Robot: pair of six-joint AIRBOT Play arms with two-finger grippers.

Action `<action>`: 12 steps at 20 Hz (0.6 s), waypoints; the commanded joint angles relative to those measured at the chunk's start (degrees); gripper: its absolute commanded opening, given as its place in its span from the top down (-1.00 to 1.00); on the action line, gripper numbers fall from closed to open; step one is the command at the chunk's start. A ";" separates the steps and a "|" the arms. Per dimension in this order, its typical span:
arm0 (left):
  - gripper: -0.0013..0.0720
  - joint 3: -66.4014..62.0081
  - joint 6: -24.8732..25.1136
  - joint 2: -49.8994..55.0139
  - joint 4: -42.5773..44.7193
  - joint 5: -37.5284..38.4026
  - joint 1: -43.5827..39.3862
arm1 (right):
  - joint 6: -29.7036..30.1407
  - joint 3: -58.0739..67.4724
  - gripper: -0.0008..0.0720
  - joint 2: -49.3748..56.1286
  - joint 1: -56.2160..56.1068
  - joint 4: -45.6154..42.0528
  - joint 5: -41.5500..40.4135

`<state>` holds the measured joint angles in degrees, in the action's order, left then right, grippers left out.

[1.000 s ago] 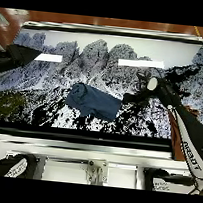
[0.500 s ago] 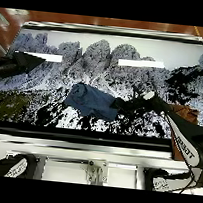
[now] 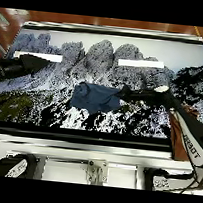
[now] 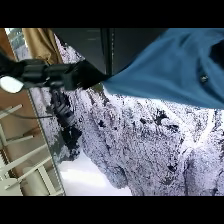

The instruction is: Fold the shirts.

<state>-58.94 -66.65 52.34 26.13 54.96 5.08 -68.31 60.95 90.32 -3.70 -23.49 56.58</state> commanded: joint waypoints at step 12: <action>0.87 0.02 -0.04 0.02 -0.15 -0.94 -0.83 | -11.10 5.40 0.79 -27.43 56.57 -32.61 23.37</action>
<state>-58.94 -66.63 52.34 25.98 54.52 4.29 -76.77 66.19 66.24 44.38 -45.91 75.40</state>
